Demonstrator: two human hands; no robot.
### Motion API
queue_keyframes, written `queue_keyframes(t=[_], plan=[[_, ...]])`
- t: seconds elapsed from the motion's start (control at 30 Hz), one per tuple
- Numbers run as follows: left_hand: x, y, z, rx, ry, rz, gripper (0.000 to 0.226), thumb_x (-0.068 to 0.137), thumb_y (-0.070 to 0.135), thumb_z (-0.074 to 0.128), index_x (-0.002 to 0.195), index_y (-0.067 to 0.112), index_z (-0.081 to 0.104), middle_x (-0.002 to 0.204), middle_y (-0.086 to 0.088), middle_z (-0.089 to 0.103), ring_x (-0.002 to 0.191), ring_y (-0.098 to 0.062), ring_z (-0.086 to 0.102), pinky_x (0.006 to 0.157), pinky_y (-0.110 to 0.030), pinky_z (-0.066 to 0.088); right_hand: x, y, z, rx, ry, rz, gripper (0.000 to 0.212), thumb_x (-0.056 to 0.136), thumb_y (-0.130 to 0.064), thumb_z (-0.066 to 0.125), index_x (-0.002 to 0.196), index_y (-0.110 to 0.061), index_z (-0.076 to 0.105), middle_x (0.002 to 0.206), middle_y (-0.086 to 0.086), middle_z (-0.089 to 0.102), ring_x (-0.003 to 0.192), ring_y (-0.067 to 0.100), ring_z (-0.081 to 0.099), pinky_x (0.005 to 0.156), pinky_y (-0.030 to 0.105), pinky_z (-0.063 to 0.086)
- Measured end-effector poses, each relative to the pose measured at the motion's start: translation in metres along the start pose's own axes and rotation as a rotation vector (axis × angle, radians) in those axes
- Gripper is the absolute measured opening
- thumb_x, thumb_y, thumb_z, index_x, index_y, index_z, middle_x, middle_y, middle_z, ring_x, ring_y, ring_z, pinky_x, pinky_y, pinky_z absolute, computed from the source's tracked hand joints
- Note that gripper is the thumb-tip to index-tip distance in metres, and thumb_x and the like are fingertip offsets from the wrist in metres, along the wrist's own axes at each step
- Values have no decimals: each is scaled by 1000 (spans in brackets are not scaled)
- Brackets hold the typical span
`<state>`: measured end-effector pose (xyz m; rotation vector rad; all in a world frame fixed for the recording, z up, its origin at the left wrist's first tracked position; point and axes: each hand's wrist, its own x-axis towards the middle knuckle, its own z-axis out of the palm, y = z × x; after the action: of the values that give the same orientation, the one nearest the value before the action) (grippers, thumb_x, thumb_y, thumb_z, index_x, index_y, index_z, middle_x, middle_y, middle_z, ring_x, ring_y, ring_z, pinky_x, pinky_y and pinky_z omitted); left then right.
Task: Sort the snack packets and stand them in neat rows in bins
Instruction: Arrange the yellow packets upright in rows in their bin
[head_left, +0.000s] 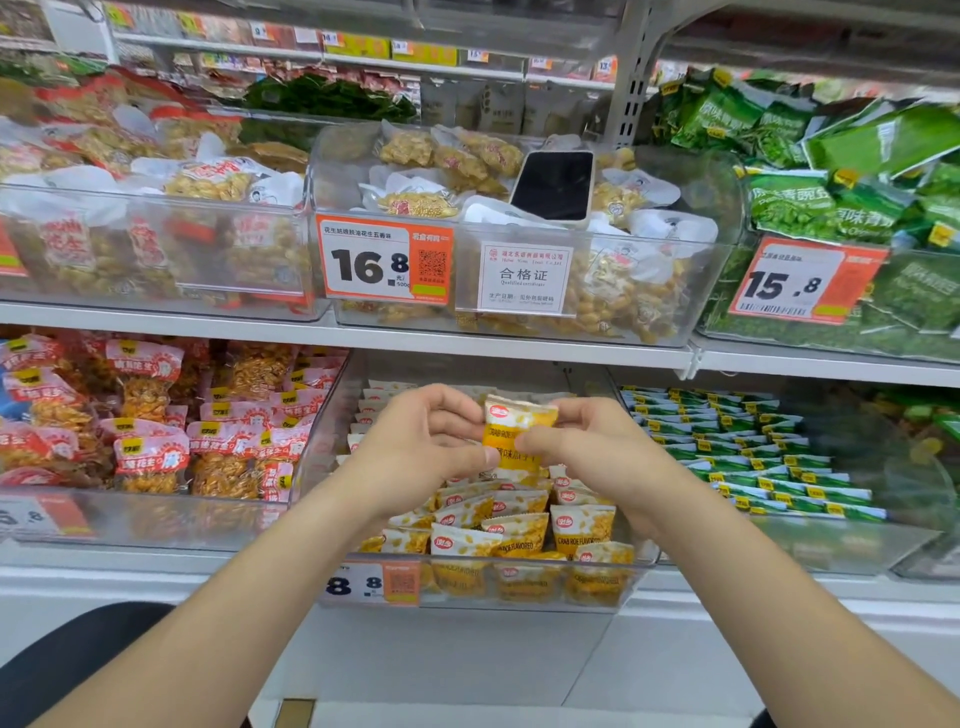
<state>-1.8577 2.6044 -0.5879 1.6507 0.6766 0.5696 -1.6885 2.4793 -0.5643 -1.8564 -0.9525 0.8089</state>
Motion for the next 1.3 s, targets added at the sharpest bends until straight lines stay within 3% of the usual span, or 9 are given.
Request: queue_keyframes(t=[0.2, 0.3, 0.47, 0.6, 0.77, 0.93, 1.03, 1.17, 1.3], plan=[[4, -10, -11, 583, 30, 186, 15, 86, 27, 86, 91, 30, 72, 83, 11, 76, 77, 1, 70, 73, -24, 56, 6, 9, -1, -379, 132, -153, 8, 89, -35, 80, 89, -28, 76, 81, -3, 78, 74, 19, 74, 74, 46, 64], [1, -17, -17, 846, -180, 188, 7, 91, 29, 80, 83, 29, 79, 76, 17, 74, 75, 7, 66, 64, -10, 45, 11, 12, 3, -358, 141, -125, 8, 91, -27, 79, 92, -24, 71, 80, -1, 79, 73, 19, 77, 72, 46, 66], [-2, -27, -17, 1088, -347, 160, 8, 91, 36, 78, 91, 29, 81, 75, 22, 69, 79, 1, 66, 74, -30, 56, 16, 17, 11, -235, 17, -107, 12, 97, -17, 74, 102, -18, 64, 93, 2, 79, 80, 18, 79, 75, 43, 67], [-5, -25, -23, 1032, -469, 68, 15, 95, 27, 74, 82, 21, 81, 69, 25, 68, 74, 3, 67, 75, -31, 59, 16, 24, 19, -354, -98, -217, 21, 97, -32, 69, 93, -44, 53, 101, -3, 71, 93, 20, 73, 83, 53, 62], [-7, -23, -33, 944, -468, 17, 36, 102, 34, 63, 76, 10, 71, 63, 4, 63, 57, -5, 49, 60, -23, 44, 5, 27, 22, -680, -279, -310, 20, 106, -22, 57, 104, -30, 38, 99, 2, 58, 87, 17, 54, 79, 43, 49], [-11, -27, -20, 936, -352, 60, 24, 91, 18, 65, 71, 12, 75, 61, 1, 68, 57, -10, 64, 72, -34, 61, 10, 29, 11, -799, -302, -300, 21, 104, -15, 56, 106, -31, 42, 102, -1, 58, 95, 18, 50, 83, 44, 49], [-5, -26, -20, 916, -302, 36, 37, 89, 31, 60, 58, 11, 58, 52, -1, 51, 55, -20, 50, 61, -38, 52, 15, 30, 16, -746, -240, -342, 21, 104, -21, 60, 106, -37, 46, 98, -10, 61, 96, 6, 46, 83, 43, 46], [-5, -24, -25, 1039, -434, -51, 46, 91, 43, 57, 55, 15, 49, 57, 4, 40, 85, -16, 46, 83, -39, 50, 23, 36, 32, -723, -234, -397, 28, 95, -22, 73, 92, -38, 50, 76, -14, 60, 77, -2, 49, 75, 37, 45], [-6, -25, -30, 1018, -422, -27, 39, 87, 37, 61, 57, 12, 58, 52, 1, 40, 56, -15, 40, 59, -37, 44, 27, 32, 44, -746, -271, -447, 19, 88, -20, 82, 90, -28, 65, 78, -9, 72, 79, 3, 66, 76, 37, 57]])
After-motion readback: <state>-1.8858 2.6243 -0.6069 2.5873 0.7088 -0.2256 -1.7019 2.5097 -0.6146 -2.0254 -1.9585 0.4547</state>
